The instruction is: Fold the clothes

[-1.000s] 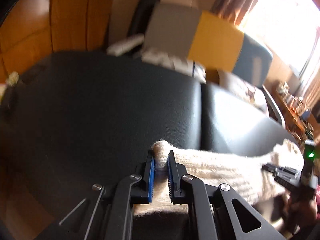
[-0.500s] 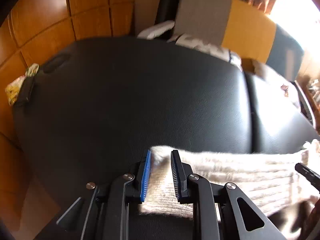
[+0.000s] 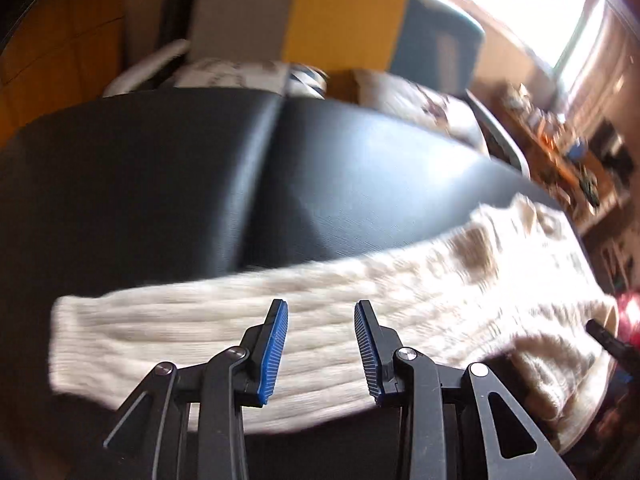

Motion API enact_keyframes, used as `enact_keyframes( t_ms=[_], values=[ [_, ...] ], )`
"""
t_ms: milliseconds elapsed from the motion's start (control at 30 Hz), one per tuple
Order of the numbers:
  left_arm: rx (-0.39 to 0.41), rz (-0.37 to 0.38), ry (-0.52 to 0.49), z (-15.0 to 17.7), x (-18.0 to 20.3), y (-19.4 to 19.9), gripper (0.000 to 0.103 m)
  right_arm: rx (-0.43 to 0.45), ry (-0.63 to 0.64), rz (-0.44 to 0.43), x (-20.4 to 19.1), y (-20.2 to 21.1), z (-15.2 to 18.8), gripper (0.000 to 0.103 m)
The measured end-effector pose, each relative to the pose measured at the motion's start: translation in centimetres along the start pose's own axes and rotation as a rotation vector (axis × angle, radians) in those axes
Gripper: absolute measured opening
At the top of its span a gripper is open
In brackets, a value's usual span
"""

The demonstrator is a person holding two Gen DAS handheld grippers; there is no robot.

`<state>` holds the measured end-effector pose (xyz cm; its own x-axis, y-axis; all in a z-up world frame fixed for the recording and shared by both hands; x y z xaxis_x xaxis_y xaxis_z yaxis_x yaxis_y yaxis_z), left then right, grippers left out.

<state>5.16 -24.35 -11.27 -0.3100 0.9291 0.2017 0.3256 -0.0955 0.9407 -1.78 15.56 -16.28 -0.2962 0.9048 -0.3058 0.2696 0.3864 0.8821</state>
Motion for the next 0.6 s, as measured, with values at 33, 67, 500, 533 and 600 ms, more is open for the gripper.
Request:
enact_keyframes(
  t_ms=[33,67,500,533,600],
  values=[
    [-0.011,-0.005,-0.019,-0.6,1.0,-0.5,0.036,0.001,-0.015,0.012,0.9,0.3,0.1,0.03],
    [-0.017,-0.016,-0.037,-1.5,1.7,-1.7,0.036,0.006,-0.025,0.018,1.5,0.6,0.0,0.03],
    [-0.034,-0.13,-0.097,-1.8,2.6,-5.5,0.038,0.073,-0.18,0.233,10.0,5.4,-8.2,0.033],
    [-0.031,-0.137,-0.104,-1.7,2.7,-5.6,0.038,0.05,-0.199,0.25,11.0,5.1,-9.0,0.033],
    [-0.026,-0.143,-0.117,-1.5,2.6,-5.7,0.039,0.023,-0.229,0.269,13.1,4.6,-10.2,0.033]
  ],
)
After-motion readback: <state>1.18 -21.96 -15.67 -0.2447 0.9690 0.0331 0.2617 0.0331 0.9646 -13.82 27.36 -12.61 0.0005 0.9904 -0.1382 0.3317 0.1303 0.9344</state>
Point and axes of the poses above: each gripper's, at about its wrist camera, not at the fingertips, and y roughly against the way its jaws point, x to its right, z to its underside, the point moved 2 cm from there along -y, roughly the way its jaws point, and after that the axes turned 15 degrees about -x, right-handed, at the moved point
